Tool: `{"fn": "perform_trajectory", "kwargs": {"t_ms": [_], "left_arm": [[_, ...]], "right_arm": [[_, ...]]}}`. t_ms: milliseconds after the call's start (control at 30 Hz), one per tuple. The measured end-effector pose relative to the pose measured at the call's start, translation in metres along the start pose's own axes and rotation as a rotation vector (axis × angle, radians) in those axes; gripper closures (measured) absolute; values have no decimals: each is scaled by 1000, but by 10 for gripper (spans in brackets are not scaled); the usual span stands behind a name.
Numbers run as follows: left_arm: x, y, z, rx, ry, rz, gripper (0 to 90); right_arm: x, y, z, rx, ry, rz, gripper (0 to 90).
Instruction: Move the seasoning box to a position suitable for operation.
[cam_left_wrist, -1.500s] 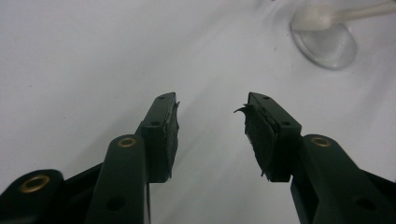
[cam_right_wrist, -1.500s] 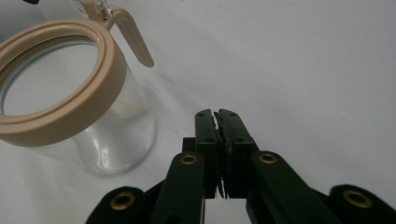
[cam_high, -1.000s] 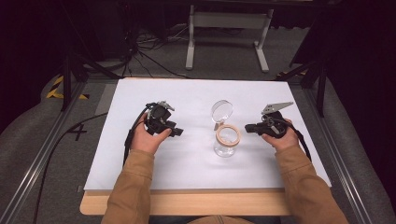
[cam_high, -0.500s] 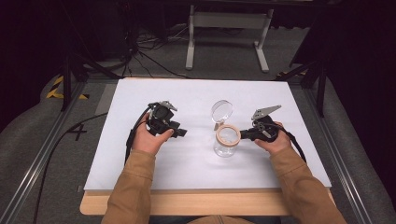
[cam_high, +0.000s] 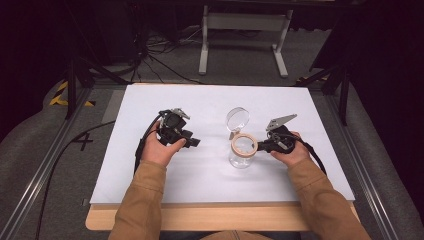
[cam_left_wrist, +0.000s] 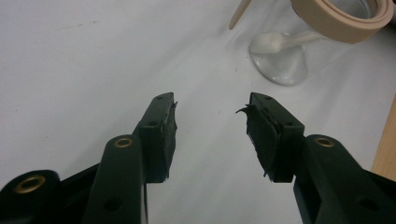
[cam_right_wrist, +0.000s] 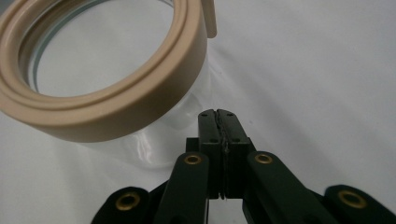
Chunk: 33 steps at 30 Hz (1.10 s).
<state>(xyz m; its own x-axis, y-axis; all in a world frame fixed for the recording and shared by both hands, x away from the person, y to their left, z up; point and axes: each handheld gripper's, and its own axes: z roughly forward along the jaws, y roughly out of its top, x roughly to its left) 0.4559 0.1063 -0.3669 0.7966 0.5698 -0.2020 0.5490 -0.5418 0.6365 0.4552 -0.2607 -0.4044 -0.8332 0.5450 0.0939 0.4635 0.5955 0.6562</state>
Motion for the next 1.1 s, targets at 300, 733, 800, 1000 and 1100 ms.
{"fn": "perform_trajectory", "kwargs": {"t_ms": [300, 733, 800, 1000, 1100], "left_arm": [[1, 4, 4, -1, -11, 6, 528], [0, 11, 10, -6, -28, 20, 530], [0, 12, 10, -8, -28, 26, 530], [0, 14, 11, -11, -28, 23, 530], [0, 14, 10, -16, -19, 26, 530]], "right_arm": [[8, -1, -2, 29, 28, -29, 895], [24, -3, -3, 65, 62, -75, 895], [25, -4, -2, 71, 68, -73, 895], [27, -5, -1, 85, 73, -74, 894], [26, -5, -3, 83, 67, -60, 894]]}}
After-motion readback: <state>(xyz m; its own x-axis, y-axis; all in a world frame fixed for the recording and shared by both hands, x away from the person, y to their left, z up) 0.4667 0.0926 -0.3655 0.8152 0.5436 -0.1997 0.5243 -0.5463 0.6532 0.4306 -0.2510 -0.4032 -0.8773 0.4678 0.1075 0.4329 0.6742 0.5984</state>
